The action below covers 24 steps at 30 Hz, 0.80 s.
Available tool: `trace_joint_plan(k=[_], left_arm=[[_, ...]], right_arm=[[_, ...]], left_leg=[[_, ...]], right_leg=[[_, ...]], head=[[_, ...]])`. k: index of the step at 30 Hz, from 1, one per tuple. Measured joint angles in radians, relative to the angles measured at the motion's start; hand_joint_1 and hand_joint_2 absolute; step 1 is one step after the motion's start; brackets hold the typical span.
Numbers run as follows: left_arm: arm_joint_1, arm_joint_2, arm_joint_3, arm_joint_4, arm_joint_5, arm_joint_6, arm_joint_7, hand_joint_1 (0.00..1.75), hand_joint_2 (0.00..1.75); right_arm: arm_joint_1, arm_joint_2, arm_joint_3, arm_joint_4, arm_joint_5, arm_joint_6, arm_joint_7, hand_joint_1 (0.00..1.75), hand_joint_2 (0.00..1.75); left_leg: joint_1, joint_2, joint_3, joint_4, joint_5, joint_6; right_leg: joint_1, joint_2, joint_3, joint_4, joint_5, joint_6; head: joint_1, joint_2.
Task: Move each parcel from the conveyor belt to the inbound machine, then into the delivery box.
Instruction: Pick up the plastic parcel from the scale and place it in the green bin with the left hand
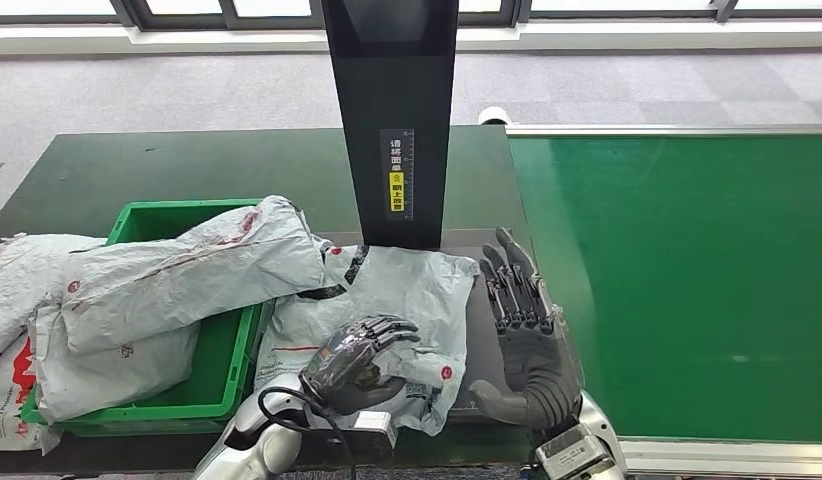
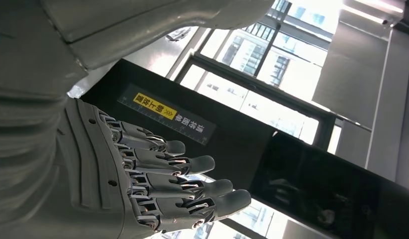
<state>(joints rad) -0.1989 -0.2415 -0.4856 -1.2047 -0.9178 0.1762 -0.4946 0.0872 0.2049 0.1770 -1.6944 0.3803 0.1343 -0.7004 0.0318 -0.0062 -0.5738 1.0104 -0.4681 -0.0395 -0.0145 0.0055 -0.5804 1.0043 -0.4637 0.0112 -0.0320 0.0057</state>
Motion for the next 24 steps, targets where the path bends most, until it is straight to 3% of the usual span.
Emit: trace_joint_plan(k=[24], left_arm=[[0.001, 0.001, 0.000, -0.025, 0.007, 0.009, -0.010, 1.75, 1.75]], right_arm=[[0.006, 0.000, -0.001, -0.010, -0.003, 0.000, 0.000, 0.00, 1.75]], left_leg=[[0.000, 0.000, 0.000, 0.000, 0.000, 0.000]], right_leg=[[0.000, 0.000, 0.000, 0.000, 0.000, 0.000]], head=[[0.000, 0.000]])
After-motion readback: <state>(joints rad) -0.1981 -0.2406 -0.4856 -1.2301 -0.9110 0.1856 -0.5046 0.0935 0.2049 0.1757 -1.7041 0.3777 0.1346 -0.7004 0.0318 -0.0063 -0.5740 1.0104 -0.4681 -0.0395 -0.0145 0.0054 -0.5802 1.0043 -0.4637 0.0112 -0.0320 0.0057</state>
